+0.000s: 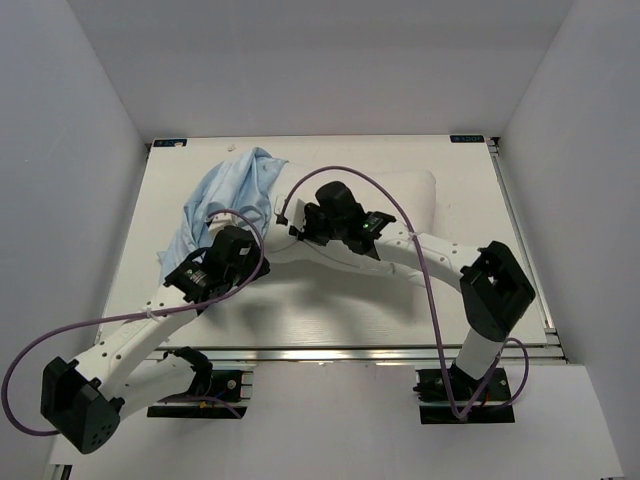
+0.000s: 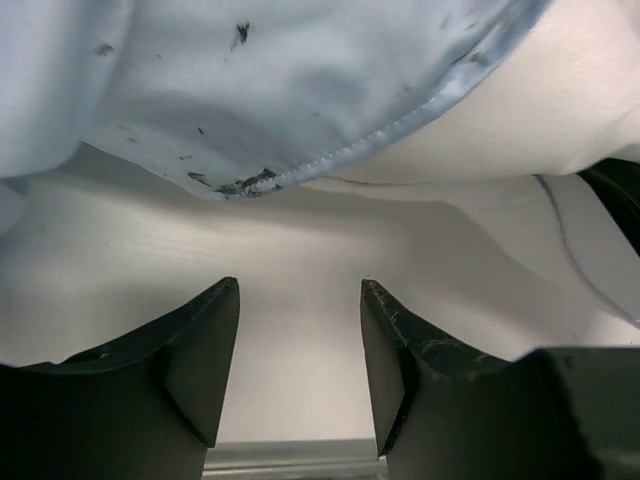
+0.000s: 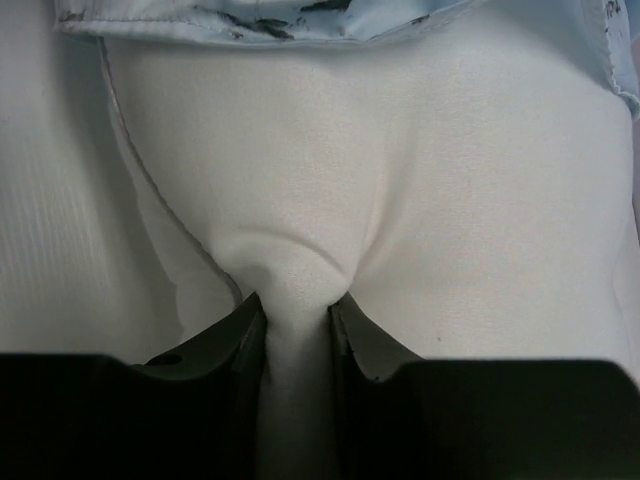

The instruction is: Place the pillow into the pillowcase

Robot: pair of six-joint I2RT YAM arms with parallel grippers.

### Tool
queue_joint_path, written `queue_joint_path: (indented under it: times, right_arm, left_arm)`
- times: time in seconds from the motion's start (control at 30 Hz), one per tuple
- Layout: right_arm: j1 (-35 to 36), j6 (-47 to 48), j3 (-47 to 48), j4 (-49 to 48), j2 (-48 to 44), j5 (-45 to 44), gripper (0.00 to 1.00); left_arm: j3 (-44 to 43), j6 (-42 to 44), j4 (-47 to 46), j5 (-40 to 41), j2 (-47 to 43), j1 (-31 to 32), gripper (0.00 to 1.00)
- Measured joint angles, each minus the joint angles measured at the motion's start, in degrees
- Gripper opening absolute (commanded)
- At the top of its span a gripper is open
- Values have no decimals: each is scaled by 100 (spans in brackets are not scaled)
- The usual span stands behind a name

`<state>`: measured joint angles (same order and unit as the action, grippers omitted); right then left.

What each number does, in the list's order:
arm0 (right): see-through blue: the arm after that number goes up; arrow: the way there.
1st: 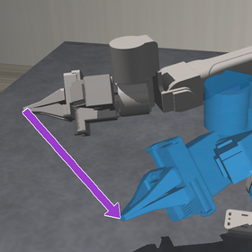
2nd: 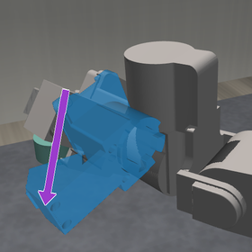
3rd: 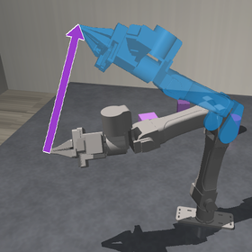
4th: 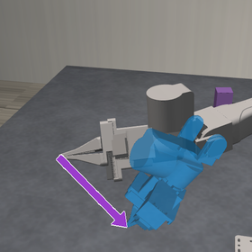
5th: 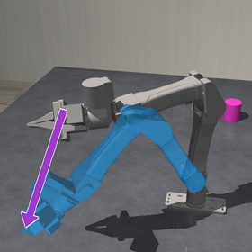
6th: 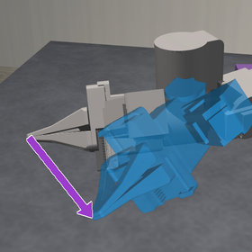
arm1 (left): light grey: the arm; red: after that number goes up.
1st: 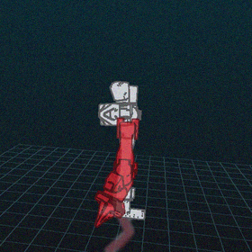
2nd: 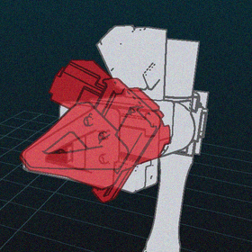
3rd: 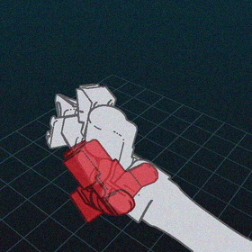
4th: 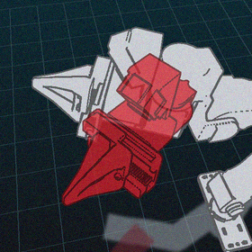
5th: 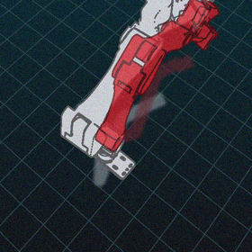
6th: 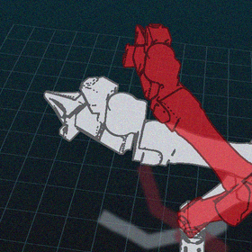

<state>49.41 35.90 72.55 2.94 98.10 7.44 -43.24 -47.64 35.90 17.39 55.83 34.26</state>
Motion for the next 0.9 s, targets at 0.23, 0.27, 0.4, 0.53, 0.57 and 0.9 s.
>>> queue_joint_path:
  times: [0.23, 0.27, 0.4, 0.53, 0.57, 0.9]
  right_arm:
    - [-363, -203, 925, 850, 369, 562, 8]
    - [-393, -245, 1062, 986, 404, 664, 6]
    - [-553, -389, 1504, 1438, 586, 981, 6]
    - [-621, -450, 1692, 1722, 636, 1209, 6]
    - [-627, -455, 1722, 1790, 636, 1250, 6]
    - [-710, -584, 2079, 2225, 739, 1523, 6]
  left_arm:
    - [-334, 538, -26, 640, 74, 9, 62]
    - [-341, 614, -33, 717, 144, 9, 62]
    - [-343, 890, -39, 940, 494, 9, 62]
    - [-391, 1207, -129, 1102, 787, 9, 62]
    - [-459, 1292, -131, 1161, 892, 9, 62]
    - [-1115, 1980, -398, 1652, 2098, 11, 55]
